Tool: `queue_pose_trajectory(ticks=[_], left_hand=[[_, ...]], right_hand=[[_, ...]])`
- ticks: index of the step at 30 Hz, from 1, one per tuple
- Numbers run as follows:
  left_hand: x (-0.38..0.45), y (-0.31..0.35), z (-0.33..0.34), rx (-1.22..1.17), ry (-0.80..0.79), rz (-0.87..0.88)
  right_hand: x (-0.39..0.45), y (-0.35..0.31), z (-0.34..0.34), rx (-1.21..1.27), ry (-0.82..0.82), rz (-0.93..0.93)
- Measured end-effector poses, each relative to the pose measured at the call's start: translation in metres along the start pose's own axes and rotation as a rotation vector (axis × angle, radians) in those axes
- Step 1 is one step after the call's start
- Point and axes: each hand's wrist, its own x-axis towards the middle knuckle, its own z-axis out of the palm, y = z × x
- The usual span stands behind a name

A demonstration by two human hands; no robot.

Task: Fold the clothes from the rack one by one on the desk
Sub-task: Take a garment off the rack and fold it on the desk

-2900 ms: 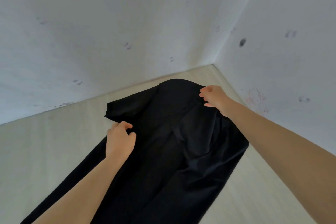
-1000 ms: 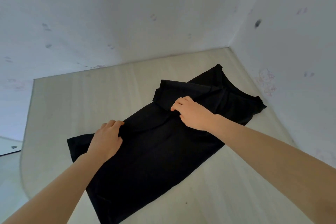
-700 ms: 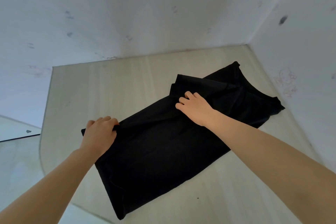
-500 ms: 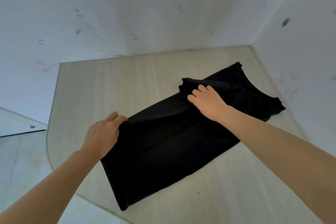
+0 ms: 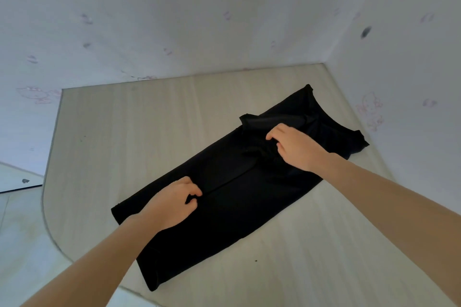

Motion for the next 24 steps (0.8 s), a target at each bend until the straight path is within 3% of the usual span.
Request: queue_pose_trajectory(ticks=[7, 13, 19, 24], left_hand=[[0.065, 0.073, 0.008, -0.448, 0.076, -0.077], [0.116, 0.108, 0.017, -0.861, 0.075, -0.306], [0.131, 0.130, 0.025, -0.950, 0.196, -0.343], [0.139, 0.148, 0.031, -0.883, 0.307, -0.246]], right_hand=[[0.041, 0.051, -0.009, 0.054, 0.004, 0.356], [0.081, 0.076, -0.004, 0.170, -0.123, 0.423], [0.084, 0.089, -0.002, 0.139, -0.267, 0.477], [0.056, 0.105, -0.021, 0.527, -0.174, 0.552]])
